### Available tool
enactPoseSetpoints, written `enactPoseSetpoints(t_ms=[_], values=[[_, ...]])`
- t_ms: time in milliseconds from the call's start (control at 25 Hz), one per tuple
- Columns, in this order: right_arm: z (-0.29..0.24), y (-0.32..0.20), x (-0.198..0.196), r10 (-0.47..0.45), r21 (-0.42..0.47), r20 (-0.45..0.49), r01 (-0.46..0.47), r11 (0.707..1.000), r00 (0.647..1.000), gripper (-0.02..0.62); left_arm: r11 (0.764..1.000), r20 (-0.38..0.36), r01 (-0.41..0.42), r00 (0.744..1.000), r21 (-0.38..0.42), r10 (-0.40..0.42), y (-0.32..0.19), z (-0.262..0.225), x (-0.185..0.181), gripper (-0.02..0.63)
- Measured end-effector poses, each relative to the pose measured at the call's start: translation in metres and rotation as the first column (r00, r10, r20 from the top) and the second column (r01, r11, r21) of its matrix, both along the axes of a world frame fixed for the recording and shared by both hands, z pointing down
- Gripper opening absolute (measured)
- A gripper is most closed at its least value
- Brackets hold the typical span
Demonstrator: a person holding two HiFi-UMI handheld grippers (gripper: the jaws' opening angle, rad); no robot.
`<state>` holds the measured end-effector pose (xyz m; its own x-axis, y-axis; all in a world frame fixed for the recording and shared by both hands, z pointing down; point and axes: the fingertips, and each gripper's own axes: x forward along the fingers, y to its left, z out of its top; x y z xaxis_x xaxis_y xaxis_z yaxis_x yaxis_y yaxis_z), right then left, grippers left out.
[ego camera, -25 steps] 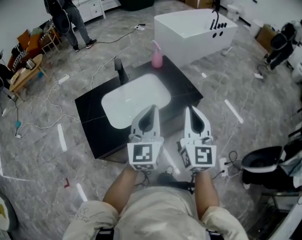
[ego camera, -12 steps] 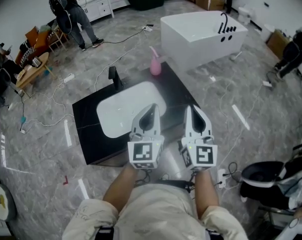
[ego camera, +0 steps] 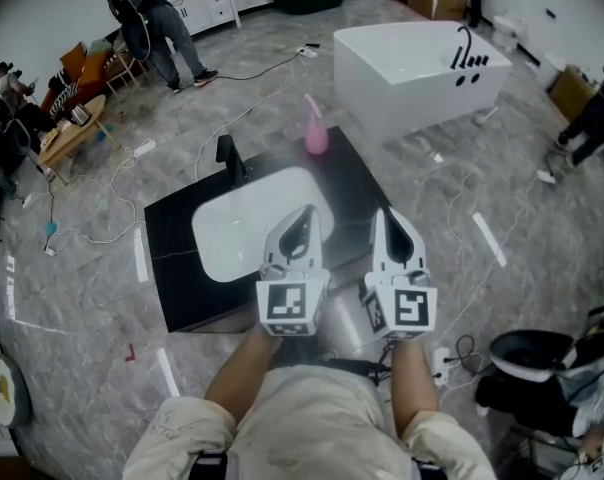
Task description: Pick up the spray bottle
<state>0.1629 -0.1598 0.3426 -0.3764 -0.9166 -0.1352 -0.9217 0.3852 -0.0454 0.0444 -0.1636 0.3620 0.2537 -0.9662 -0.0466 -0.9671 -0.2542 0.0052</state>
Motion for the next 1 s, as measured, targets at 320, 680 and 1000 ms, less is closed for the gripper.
enactPoseSetpoints(t_ms=[320, 680, 1000], values=[[0.003, -0.053, -0.019, 0.004, -0.028, -0.043, -0.006, 1.0, 0.999, 0.005, 1.0, -0.029, 0.007, 1.0, 0.002, -0.007, -0.054, 0.002, -0.019, 0.002], [0.001, -0.118, -0.058, 0.004, -0.029, -0.073, -0.006, 1.0, 0.997, 0.003, 1.0, -0.054, 0.008, 0.999, 0.004, -0.008, -0.12, 0.002, -0.058, 0.002], [0.008, -0.162, -0.089, 0.009, -0.03, -0.084, -0.012, 0.999, 0.996, 0.003, 1.0, -0.063, 0.009, 0.998, 0.008, -0.008, -0.163, 0.004, -0.091, 0.002]])
